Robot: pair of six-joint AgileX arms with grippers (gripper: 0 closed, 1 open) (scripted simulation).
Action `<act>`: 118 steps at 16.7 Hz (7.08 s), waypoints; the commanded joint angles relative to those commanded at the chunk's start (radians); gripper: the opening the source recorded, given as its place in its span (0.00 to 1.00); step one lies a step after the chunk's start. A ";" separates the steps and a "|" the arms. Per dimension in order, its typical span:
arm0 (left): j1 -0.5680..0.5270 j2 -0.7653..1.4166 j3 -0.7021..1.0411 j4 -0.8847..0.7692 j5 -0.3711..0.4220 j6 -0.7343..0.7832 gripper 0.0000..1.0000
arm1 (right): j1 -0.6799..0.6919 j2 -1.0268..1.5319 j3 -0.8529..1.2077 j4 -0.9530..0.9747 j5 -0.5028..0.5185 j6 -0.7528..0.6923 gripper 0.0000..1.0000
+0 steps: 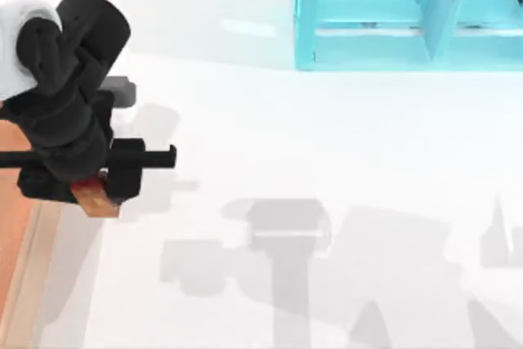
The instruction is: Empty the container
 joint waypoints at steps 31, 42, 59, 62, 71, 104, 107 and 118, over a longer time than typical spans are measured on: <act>-0.087 0.089 -0.213 0.197 0.024 -0.095 0.53 | 0.000 0.000 0.000 0.000 0.000 0.000 1.00; -0.087 0.089 -0.213 0.197 0.024 -0.095 1.00 | 0.000 0.000 0.000 0.000 0.000 0.000 1.00; -0.097 -0.007 0.013 -0.096 0.015 -0.067 1.00 | 0.000 0.000 0.000 0.000 0.000 0.000 1.00; -0.091 -0.035 -0.004 -0.135 0.024 -0.100 1.00 | 0.000 0.000 0.000 0.000 0.000 0.000 1.00; 0.056 0.063 0.154 -0.208 0.025 0.065 1.00 | 0.000 0.000 0.000 0.000 0.000 0.000 1.00; 0.610 0.358 0.282 -0.027 0.023 0.619 0.85 | 0.000 0.000 0.000 0.000 0.000 0.000 1.00; 0.610 0.358 0.282 -0.027 0.023 0.619 0.62 | 0.000 0.000 0.000 0.000 0.000 0.000 1.00; 0.610 0.358 0.282 -0.027 0.023 0.619 0.00 | 0.000 0.000 0.000 0.000 0.000 0.000 1.00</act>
